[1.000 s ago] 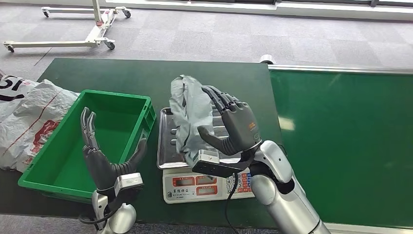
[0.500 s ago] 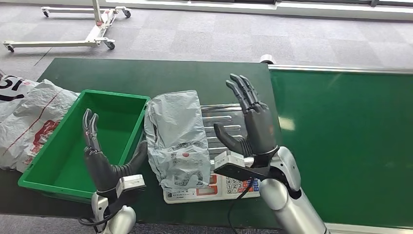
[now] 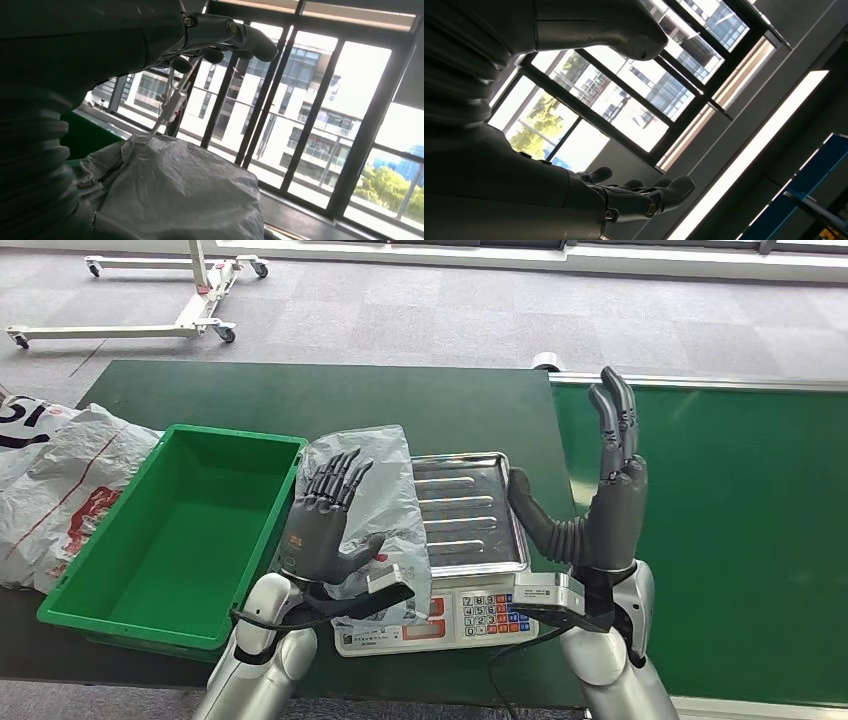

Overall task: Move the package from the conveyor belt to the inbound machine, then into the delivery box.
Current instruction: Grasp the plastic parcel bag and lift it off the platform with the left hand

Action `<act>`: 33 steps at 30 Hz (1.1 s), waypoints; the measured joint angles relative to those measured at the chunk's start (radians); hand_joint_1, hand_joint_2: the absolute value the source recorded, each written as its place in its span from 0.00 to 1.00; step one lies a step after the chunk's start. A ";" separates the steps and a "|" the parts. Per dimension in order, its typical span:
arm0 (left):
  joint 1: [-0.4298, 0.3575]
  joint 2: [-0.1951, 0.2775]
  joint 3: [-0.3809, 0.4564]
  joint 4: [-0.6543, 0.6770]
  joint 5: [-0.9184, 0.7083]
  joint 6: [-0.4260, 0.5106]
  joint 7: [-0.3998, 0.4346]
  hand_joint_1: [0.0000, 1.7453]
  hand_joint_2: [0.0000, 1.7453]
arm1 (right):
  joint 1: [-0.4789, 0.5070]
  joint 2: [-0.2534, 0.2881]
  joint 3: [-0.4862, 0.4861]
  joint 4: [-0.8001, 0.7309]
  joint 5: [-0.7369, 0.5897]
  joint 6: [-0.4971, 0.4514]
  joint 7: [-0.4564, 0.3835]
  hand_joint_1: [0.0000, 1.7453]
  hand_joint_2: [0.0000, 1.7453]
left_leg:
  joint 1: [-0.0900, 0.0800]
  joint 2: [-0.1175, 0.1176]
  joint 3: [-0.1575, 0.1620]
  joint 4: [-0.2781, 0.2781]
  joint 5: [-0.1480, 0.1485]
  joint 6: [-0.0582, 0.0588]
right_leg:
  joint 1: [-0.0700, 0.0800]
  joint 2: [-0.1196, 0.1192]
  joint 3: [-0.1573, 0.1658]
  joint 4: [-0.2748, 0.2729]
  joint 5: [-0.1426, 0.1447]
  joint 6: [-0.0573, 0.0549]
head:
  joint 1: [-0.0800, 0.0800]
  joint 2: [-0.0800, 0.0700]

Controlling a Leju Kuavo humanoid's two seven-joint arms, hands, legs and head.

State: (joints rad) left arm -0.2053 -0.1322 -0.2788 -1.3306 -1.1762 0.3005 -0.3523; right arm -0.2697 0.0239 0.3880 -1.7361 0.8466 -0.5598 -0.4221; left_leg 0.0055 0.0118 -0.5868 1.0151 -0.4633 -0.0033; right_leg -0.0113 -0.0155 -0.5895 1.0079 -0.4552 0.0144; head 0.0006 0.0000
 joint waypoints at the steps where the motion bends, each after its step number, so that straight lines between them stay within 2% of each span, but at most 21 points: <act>1: -0.019 0.001 -0.009 0.032 -0.014 -0.020 0.003 0.00 1.00 | -0.001 0.004 0.000 0.000 0.002 0.001 0.000 0.00 1.00 | 0.000 0.000 0.000 0.000 0.000 0.000 | 0.000 0.000 0.000 0.000 0.000 0.000 | 0.000 0.000; 7: -0.111 0.012 -0.072 0.195 -0.060 -0.128 0.007 0.00 1.00 | -0.010 0.022 -0.001 0.000 0.002 0.014 0.011 0.00 1.00 | 0.000 0.000 0.000 0.000 0.000 0.000 | 0.000 0.000 0.000 0.000 0.000 0.000 | 0.000 0.000; 8: -0.125 0.014 -0.082 0.217 -0.062 -0.142 0.006 0.06 1.00 | -0.012 0.025 -0.001 0.000 0.002 0.018 0.013 0.00 1.00 | 0.000 0.000 0.000 0.000 0.000 0.000 | 0.000 0.000 0.001 0.000 0.000 0.000 | 0.000 0.000; 11: -0.162 0.019 -0.113 0.273 -0.063 -0.183 -0.002 0.81 1.00 | -0.018 0.035 -0.002 0.000 0.005 0.027 0.015 0.00 1.00 | 0.000 -0.002 0.000 0.000 0.000 0.000 | 0.000 -0.002 0.002 0.000 0.000 0.000 | 0.000 0.000; 12: -0.173 0.021 -0.124 0.288 -0.063 -0.200 -0.006 1.00 1.00 | -0.019 0.037 -0.002 0.000 0.005 0.029 0.015 0.00 1.00 | 0.000 -0.002 0.001 0.000 0.000 0.000 | 0.000 -0.002 0.003 0.000 -0.001 0.000 | 0.000 0.000; 28: -0.255 0.074 -0.227 0.356 0.007 -0.403 -0.058 1.00 1.00 | -0.010 0.043 -0.016 0.000 0.005 0.003 0.015 0.00 1.00 | 0.000 -0.003 0.004 0.000 0.001 0.002 | 0.000 -0.004 0.007 0.000 0.000 0.000 | 0.000 0.000; 33: -0.272 0.089 -0.252 0.358 0.020 -0.430 -0.070 1.00 1.00 | -0.009 0.043 -0.017 0.000 0.004 0.000 0.017 0.00 1.00 | 0.000 -0.003 0.004 0.000 0.001 0.001 | 0.000 -0.003 0.006 0.000 0.000 0.000 | 0.000 0.000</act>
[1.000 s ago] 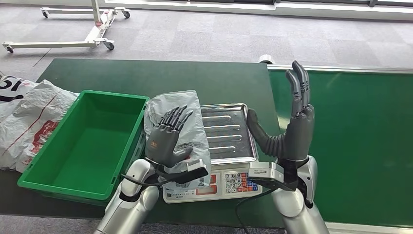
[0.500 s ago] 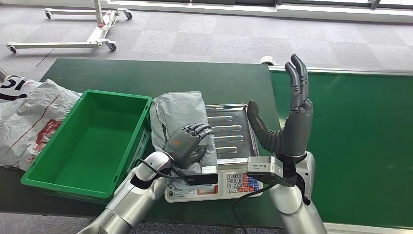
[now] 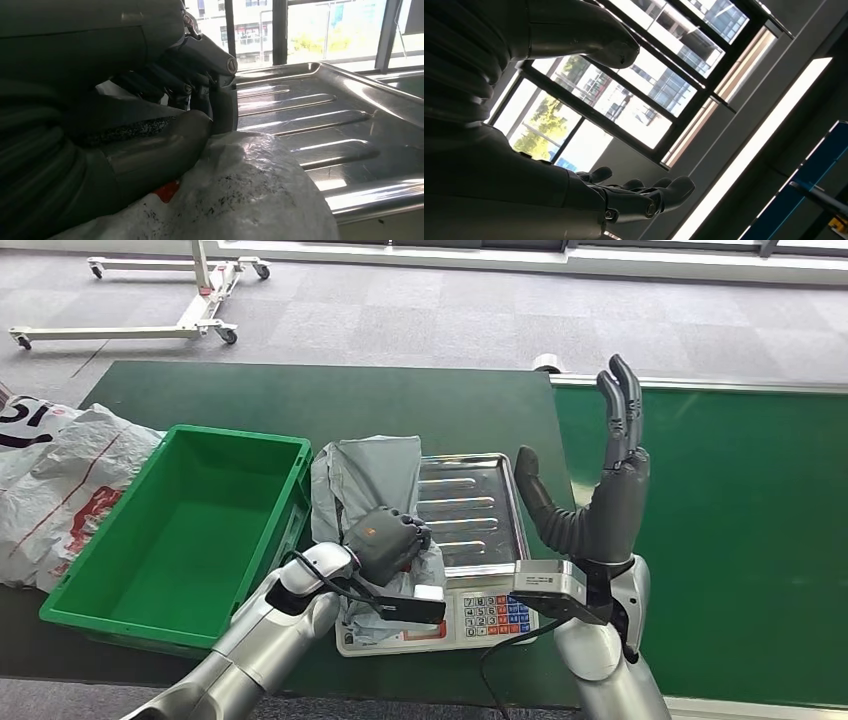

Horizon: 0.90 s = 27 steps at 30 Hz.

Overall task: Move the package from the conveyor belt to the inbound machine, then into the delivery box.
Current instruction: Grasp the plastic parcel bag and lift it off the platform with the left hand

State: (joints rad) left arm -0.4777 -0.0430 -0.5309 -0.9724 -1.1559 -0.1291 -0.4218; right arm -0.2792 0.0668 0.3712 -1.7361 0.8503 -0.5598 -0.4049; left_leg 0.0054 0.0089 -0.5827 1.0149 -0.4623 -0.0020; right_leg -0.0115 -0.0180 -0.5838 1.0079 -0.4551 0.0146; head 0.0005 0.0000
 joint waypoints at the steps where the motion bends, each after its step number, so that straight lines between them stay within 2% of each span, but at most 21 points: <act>1: -0.001 0.002 -0.002 0.000 0.001 0.000 0.000 1.00 1.00 | 0.000 0.000 0.000 0.000 0.000 0.000 0.000 0.00 1.00 | 0.000 0.000 0.000 0.000 0.000 0.000 | 0.000 0.000 0.000 0.000 0.000 0.000 | 0.000 0.000; 17: -0.007 0.015 -0.020 0.000 0.026 0.000 -0.015 1.00 1.00 | 0.001 0.000 -0.001 0.000 0.001 -0.001 0.003 0.00 1.00 | 0.000 0.001 0.000 0.000 -0.001 -0.001 | 0.000 0.001 -0.001 0.000 -0.001 -0.001 | 0.000 0.000; 22: 0.012 0.043 -0.020 -0.074 0.089 0.042 -0.031 1.00 1.00 | 0.013 0.000 -0.008 -0.001 0.007 0.009 0.012 0.00 1.00 | 0.000 0.001 -0.001 0.000 -0.001 -0.001 | 0.000 0.001 -0.002 0.000 -0.001 -0.001 | 0.000 0.000; 24: 0.029 0.055 -0.012 -0.128 0.096 0.131 -0.024 1.00 1.00 | 0.023 0.000 -0.013 -0.003 0.008 0.014 0.010 0.00 1.00 | 0.000 0.001 -0.002 0.000 -0.001 -0.001 | 0.000 0.001 -0.003 0.000 -0.001 -0.001 | 0.000 0.000; 27: 0.060 0.059 0.044 -0.249 0.040 0.433 0.044 1.00 1.00 | 0.046 0.000 -0.024 -0.009 0.011 0.016 0.002 0.00 1.00 | 0.000 0.001 -0.004 0.000 -0.001 -0.001 | 0.000 0.001 -0.005 0.000 -0.001 -0.001 | 0.000 0.000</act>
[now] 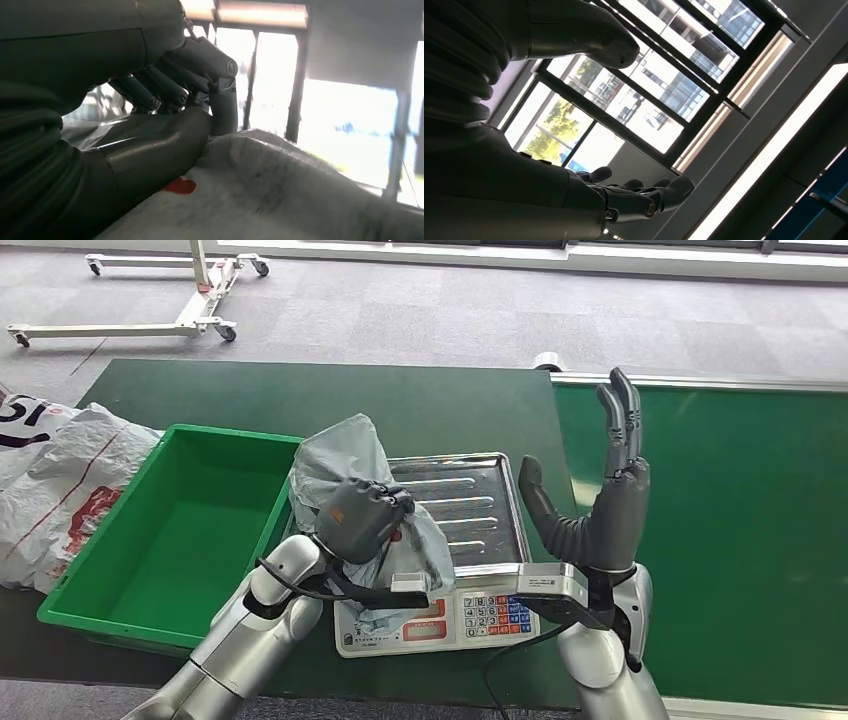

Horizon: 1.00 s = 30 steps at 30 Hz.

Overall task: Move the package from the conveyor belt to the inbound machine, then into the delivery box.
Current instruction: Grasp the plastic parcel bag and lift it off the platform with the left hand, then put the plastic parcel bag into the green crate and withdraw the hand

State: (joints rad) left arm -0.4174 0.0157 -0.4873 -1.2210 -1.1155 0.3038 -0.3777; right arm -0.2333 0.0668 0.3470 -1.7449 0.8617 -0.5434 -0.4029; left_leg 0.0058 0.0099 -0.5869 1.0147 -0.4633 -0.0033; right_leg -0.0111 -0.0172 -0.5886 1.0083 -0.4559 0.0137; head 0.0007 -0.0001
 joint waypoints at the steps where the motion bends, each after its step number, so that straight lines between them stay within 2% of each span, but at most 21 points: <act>1: 0.009 -0.003 0.034 -0.047 -0.046 0.115 0.045 1.00 1.00 | 0.010 0.000 -0.004 -0.002 0.002 -0.003 -0.003 0.00 1.00 | 0.000 0.000 0.000 0.000 0.000 0.000 | 0.000 0.000 0.000 0.000 0.000 0.000 | 0.000 0.000; 3: 0.023 -0.014 0.120 -0.141 -0.140 0.294 0.133 1.00 1.00 | 0.032 0.000 -0.009 -0.005 0.007 -0.016 -0.006 0.00 1.00 | 0.000 0.001 0.000 0.000 0.000 0.000 | 0.000 0.001 -0.001 0.000 0.000 0.000 | 0.000 0.000; 4: 0.029 -0.019 0.163 -0.179 -0.171 0.344 0.161 1.00 1.00 | 0.042 0.000 -0.011 -0.005 0.008 -0.024 -0.006 0.00 1.00 | 0.000 0.001 0.000 0.000 0.000 0.000 | 0.000 0.001 -0.001 0.000 0.000 0.000 | 0.000 0.000; 8: 0.043 -0.039 0.293 -0.262 -0.212 0.390 0.194 1.00 1.00 | 0.055 0.000 -0.014 -0.005 0.015 -0.030 0.001 0.00 1.00 | 0.000 0.001 0.000 0.000 0.000 0.000 | 0.000 0.001 -0.001 0.000 0.000 0.000 | 0.000 0.000; 13: 0.064 -0.070 0.382 -0.308 -0.251 0.395 0.191 1.00 1.00 | 0.053 0.000 -0.014 -0.005 0.020 -0.020 0.015 0.00 1.00 | 0.000 0.001 0.000 0.000 0.000 0.000 | 0.000 0.001 0.000 0.000 0.000 0.000 | 0.000 0.000; 16: 0.069 -0.084 0.419 -0.318 -0.340 0.392 0.241 1.00 1.00 | 0.053 0.000 -0.014 -0.005 0.021 -0.022 0.018 0.00 1.00 | 0.000 0.001 0.000 0.000 0.000 0.000 | 0.000 0.001 0.000 0.000 0.000 0.000 | 0.000 0.000; 18: 0.061 -0.071 0.427 -0.306 -0.376 0.357 0.363 1.00 1.00 | 0.053 0.000 -0.014 -0.005 0.025 -0.022 0.022 0.00 1.00 | 0.000 0.001 0.000 0.000 0.000 0.000 | 0.000 0.001 -0.001 0.000 0.000 0.000 | 0.000 0.000; 21: 0.017 -0.009 0.376 -0.238 -0.378 0.250 0.626 1.00 1.00 | 0.053 0.000 -0.014 -0.005 0.031 -0.018 0.031 0.00 1.00 | 0.000 0.001 0.000 0.000 0.001 -0.001 | 0.000 0.001 -0.002 0.000 0.000 0.000 | -0.001 0.000; 22: 0.002 0.008 0.356 -0.207 -0.378 0.229 0.669 1.00 1.00 | 0.053 0.000 -0.014 -0.005 0.033 -0.015 0.032 0.00 1.00 | 0.000 0.001 0.000 0.000 0.001 -0.001 | 0.001 0.001 -0.002 0.000 0.000 0.000 | -0.001 0.000; 23: -0.010 0.020 0.341 -0.173 -0.378 0.220 0.685 1.00 1.00 | 0.053 0.000 -0.015 -0.006 0.035 -0.011 0.032 0.00 1.00 | 0.001 0.001 0.000 0.000 0.001 -0.002 | 0.001 0.001 -0.001 0.000 0.000 0.000 | -0.001 0.000; 27: -0.039 0.033 0.330 -0.048 -0.378 0.214 0.665 1.00 1.00 | 0.053 0.000 -0.015 -0.010 0.039 -0.001 0.032 0.00 1.00 | 0.001 0.003 0.000 0.000 0.001 -0.002 | 0.001 0.003 -0.002 0.001 0.001 -0.002 | 0.000 0.000; 30: -0.060 0.040 0.340 0.036 -0.378 0.196 0.697 1.00 1.00 | 0.053 0.000 -0.015 -0.011 0.039 0.002 0.034 0.00 1.00 | 0.001 0.004 0.000 0.000 0.001 -0.002 | 0.001 0.004 -0.002 0.001 0.001 -0.002 | 0.000 0.000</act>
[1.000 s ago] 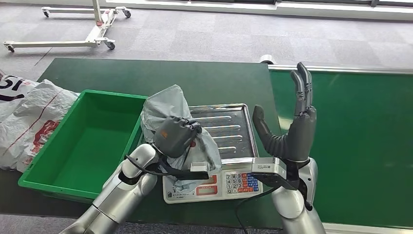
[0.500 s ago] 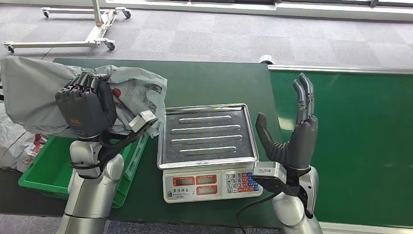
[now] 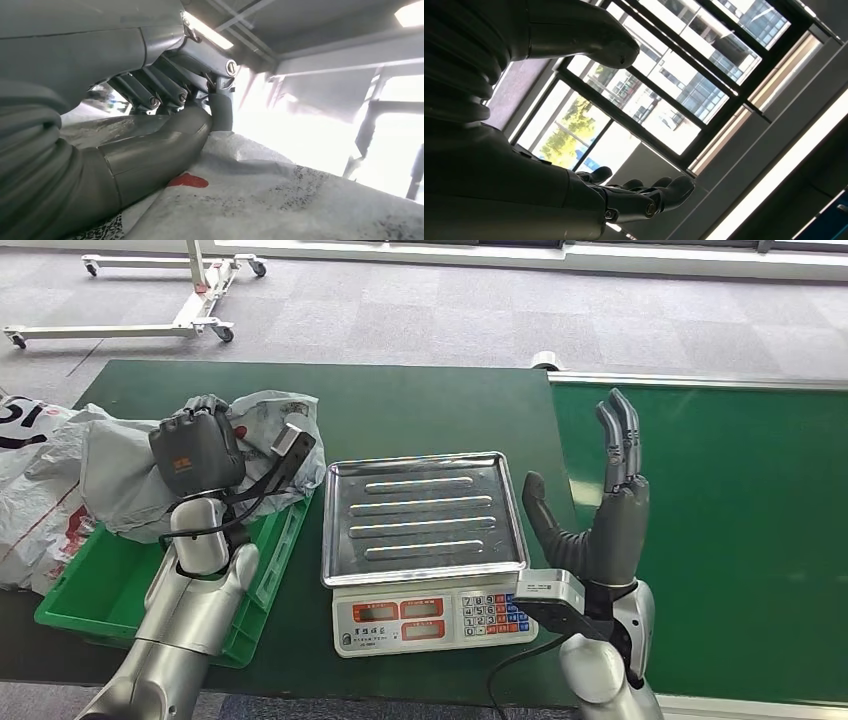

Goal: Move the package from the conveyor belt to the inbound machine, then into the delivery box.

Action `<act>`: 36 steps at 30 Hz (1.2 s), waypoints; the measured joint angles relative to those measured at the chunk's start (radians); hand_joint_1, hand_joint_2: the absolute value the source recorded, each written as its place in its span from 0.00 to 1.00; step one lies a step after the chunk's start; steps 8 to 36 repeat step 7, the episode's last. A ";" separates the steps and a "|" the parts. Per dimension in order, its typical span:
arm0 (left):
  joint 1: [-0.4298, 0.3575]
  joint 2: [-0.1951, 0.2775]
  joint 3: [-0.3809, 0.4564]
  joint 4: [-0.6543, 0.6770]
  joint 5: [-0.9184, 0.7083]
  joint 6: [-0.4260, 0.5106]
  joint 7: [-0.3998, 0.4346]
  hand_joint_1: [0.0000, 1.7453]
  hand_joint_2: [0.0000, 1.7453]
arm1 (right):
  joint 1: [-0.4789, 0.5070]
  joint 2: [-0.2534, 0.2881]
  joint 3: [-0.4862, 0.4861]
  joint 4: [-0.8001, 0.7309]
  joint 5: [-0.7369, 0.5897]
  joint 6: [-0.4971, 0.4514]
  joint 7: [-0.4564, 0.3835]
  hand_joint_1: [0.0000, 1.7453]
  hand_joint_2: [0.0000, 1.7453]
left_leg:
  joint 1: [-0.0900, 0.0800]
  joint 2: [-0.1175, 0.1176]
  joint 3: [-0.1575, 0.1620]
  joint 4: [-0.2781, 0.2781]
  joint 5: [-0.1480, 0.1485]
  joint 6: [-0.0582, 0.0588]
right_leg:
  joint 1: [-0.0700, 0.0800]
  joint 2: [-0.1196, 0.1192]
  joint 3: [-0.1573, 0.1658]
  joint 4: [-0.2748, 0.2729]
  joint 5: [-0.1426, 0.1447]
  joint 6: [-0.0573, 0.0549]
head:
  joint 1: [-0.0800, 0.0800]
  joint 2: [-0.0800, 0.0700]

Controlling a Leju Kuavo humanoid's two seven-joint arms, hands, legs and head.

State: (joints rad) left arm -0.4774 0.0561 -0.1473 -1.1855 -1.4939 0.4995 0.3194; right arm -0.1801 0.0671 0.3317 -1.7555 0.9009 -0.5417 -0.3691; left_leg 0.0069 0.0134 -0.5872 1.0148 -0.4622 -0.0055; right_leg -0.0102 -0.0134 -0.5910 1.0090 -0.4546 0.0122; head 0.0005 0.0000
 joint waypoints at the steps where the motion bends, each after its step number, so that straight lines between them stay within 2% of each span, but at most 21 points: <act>1: -0.007 0.002 0.006 0.027 0.000 -0.002 0.010 0.97 1.00 | 0.000 0.000 0.000 0.000 0.001 0.000 0.001 0.00 1.00 | 0.000 0.000 0.000 0.000 0.000 0.000 | 0.000 0.000 0.000 0.000 0.000 0.000 | 0.000 0.000; 2: -0.012 0.003 0.013 0.052 0.000 -0.001 0.017 0.73 1.00 | 0.001 0.000 0.000 0.000 0.002 0.000 0.001 0.00 1.00 | 0.000 0.000 0.000 0.000 0.000 0.000 | 0.000 0.000 0.000 0.000 0.000 0.000 | 0.000 0.000; 4: -0.020 0.005 0.031 0.097 0.000 -0.001 0.030 0.23 0.50 | 0.004 0.000 -0.001 0.000 0.005 0.000 0.001 0.00 1.00 | 0.000 0.000 0.000 0.000 0.000 0.000 | 0.000 0.000 0.000 0.000 0.000 0.000 | 0.000 0.000; 5: -0.022 0.005 0.041 0.115 0.000 -0.001 0.038 0.01 0.25 | 0.007 0.000 -0.001 0.000 0.007 0.000 0.000 0.00 1.00 | 0.000 0.000 0.000 0.000 0.000 0.000 | 0.000 0.000 0.000 0.000 0.000 0.000 | 0.000 0.000; 6: -0.023 0.005 0.051 0.132 0.000 0.001 0.046 0.00 0.00 | 0.009 0.000 -0.001 0.000 0.009 -0.001 -0.001 0.00 1.00 | 0.000 0.000 0.000 0.000 0.000 0.000 | 0.000 0.000 0.000 0.000 0.000 0.000 | 0.000 0.000; 36: -0.023 0.005 0.056 0.139 0.000 0.002 0.049 0.00 0.00 | 0.011 0.000 -0.001 0.000 0.009 -0.001 -0.001 0.00 1.00 | 0.000 0.000 0.000 0.000 0.000 0.000 | 0.000 0.000 0.000 0.000 0.000 0.000 | 0.000 0.000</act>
